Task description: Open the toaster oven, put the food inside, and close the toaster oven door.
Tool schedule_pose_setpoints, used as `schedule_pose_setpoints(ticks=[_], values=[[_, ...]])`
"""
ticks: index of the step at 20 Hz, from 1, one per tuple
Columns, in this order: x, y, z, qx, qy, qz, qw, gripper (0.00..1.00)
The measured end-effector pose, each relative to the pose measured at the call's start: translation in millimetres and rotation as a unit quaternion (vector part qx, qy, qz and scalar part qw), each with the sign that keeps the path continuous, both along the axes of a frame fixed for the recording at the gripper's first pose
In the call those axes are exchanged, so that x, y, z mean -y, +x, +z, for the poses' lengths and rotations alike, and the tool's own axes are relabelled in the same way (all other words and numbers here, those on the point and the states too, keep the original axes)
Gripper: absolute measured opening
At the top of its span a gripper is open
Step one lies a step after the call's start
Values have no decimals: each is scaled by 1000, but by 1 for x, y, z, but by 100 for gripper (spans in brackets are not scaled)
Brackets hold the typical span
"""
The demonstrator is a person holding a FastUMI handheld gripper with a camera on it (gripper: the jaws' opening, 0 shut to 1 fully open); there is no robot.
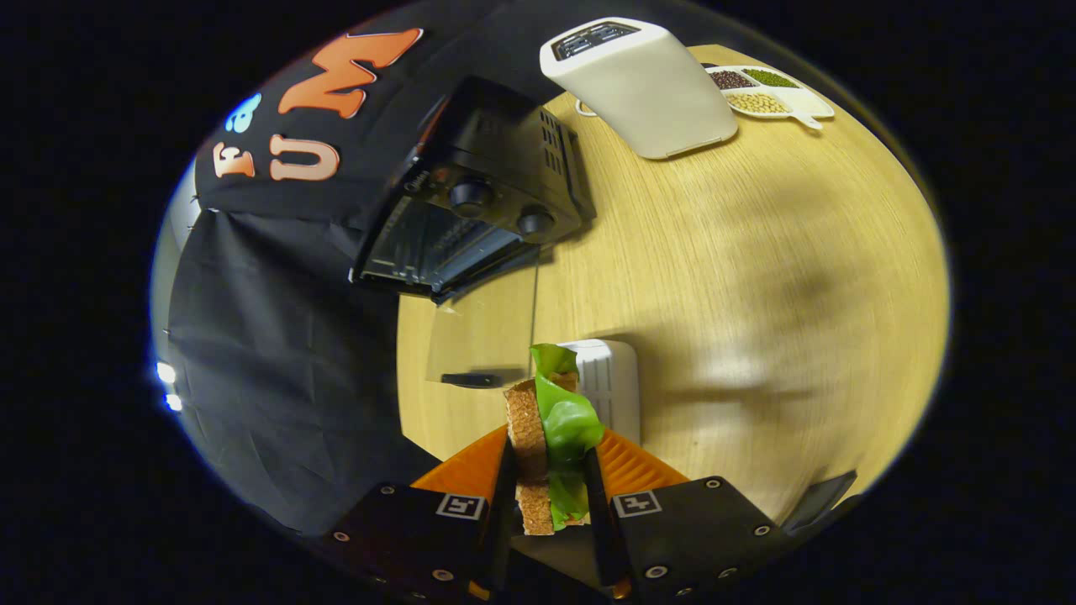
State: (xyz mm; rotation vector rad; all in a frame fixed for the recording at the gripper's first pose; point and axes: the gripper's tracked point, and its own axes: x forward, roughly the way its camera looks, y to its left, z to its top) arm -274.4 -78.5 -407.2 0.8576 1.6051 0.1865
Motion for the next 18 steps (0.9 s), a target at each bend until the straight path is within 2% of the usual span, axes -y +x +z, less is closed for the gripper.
schedule_pose_setpoints(ticks=[4, 8, 13, 18], values=[[-21, 26, 29, 42, 12, -62, 997, 41], [-52, 51, 35, 72, 6, -91, 993, 41], [-94, 92, 25, 103, 6, -148, 984, 41], [-127, 137, 0, 132, -1, -223, 966, 41]])
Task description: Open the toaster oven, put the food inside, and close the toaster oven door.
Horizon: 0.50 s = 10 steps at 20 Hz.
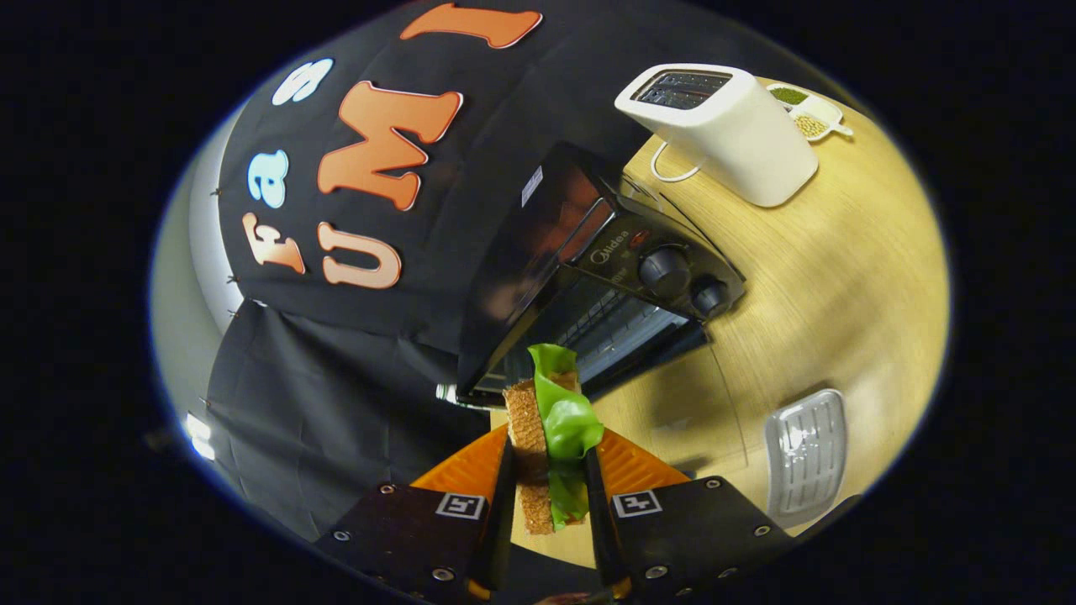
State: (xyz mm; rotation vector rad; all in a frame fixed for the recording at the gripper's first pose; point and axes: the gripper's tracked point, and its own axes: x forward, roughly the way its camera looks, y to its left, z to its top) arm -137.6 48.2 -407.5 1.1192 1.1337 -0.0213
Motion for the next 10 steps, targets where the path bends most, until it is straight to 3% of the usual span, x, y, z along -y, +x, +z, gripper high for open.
schedule_pose_setpoints(ticks=[5, 10], values=[[-22, 34, -30, 27, 2, -88, 996, 41], [-23, 58, -59, 53, 8, -184, 981, 41]])
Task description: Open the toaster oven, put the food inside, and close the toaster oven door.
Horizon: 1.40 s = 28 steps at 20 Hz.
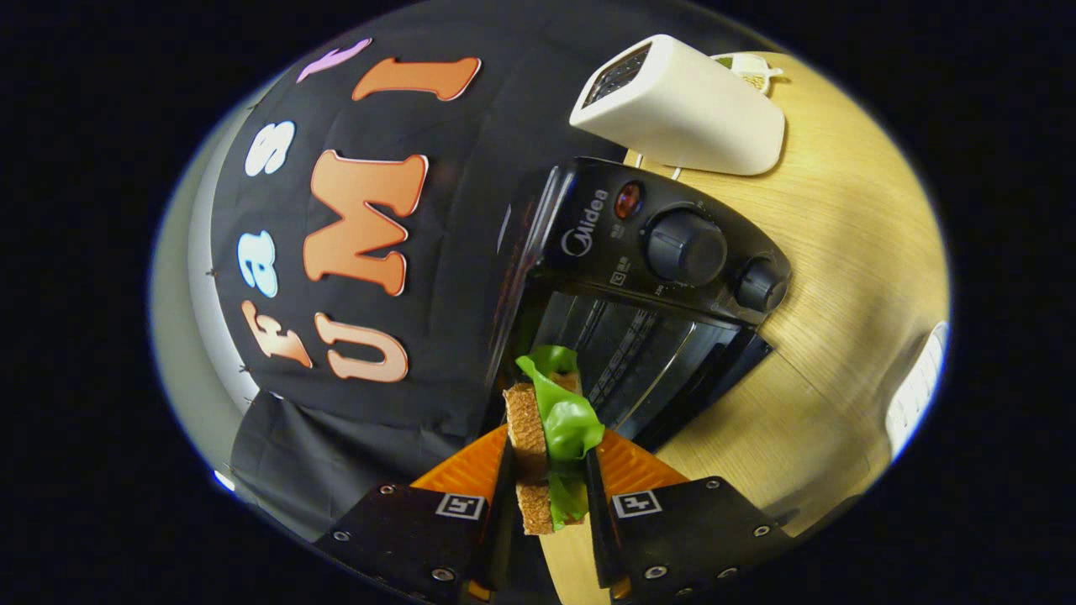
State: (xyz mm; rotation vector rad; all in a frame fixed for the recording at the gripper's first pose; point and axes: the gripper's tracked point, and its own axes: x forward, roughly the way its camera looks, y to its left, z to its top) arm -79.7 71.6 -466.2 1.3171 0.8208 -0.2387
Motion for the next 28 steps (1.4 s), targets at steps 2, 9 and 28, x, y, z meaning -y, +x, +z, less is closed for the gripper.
schedule_pose_setpoints(ticks=[2, 9, 28], values=[[-3, 11, -9, 19, -3, -20, 1000, 41], [-7, 35, -48, 26, -34, -52, 998, 41], [44, -28, 22, -37, -239, 156, 958, 96]])
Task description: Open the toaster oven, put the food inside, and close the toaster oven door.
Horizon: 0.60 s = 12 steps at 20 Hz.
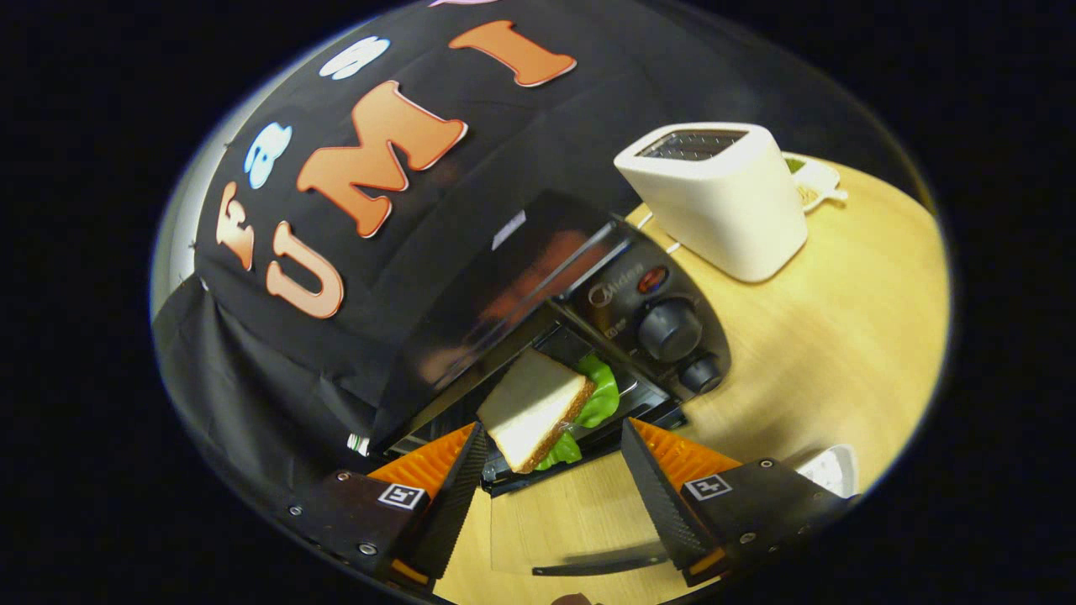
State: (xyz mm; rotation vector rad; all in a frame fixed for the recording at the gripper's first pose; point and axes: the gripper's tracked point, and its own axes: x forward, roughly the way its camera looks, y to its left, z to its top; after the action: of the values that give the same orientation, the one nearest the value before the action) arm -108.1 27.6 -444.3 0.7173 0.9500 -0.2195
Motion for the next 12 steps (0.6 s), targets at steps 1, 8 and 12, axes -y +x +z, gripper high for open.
schedule_pose_setpoints(ticks=[1, 8, 12], values=[[8, -2, 16, 9, -17, 17, 1000, 96], [61, 13, 128, 96, -148, 106, 979, 97], [86, 27, 177, 132, -231, 137, 954, 98]])
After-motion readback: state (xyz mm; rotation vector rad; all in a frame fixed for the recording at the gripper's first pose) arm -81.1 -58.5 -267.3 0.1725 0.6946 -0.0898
